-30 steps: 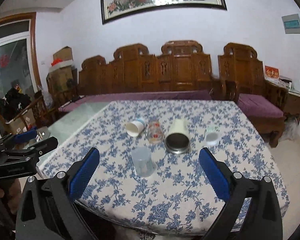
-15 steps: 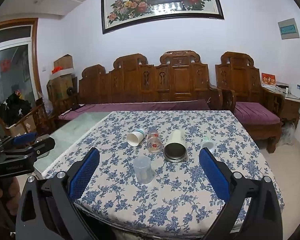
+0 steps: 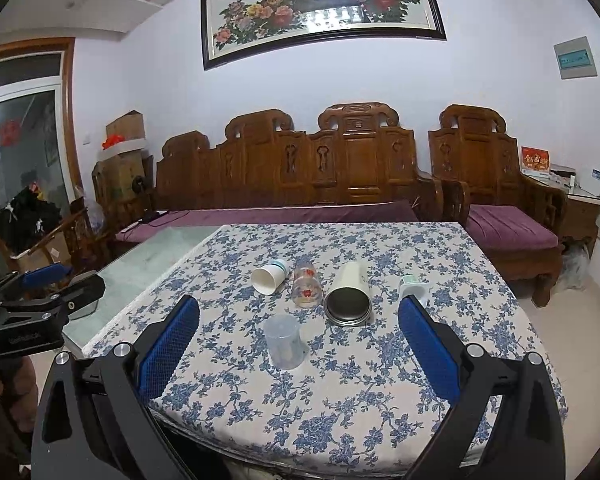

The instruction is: Flip cup upside down

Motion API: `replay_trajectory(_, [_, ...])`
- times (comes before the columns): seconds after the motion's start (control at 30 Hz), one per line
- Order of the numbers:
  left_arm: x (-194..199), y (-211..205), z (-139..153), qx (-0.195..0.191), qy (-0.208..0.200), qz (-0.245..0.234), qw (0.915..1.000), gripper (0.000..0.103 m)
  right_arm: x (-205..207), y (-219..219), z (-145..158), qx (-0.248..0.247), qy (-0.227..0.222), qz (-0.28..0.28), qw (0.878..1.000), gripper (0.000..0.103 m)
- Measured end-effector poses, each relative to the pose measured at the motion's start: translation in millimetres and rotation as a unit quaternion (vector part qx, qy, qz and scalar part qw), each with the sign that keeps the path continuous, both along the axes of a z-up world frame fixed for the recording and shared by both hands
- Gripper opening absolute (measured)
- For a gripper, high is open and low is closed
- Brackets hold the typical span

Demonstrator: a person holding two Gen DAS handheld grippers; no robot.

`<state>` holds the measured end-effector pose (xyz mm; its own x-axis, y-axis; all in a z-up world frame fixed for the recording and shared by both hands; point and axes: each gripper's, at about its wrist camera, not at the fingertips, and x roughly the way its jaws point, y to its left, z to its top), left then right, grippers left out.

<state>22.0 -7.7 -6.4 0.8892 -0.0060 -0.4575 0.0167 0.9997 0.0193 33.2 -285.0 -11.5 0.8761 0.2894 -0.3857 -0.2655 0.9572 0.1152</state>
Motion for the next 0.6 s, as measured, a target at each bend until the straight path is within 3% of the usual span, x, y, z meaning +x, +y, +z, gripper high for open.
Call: replay_trajectory(0.6, [-0.2,-1.9,1.3,-0.001,-0.001,-0.002,1.0000,0.095,-0.2,0.2,-1.0,-0.001,0.000,0.000,1.000,0.100])
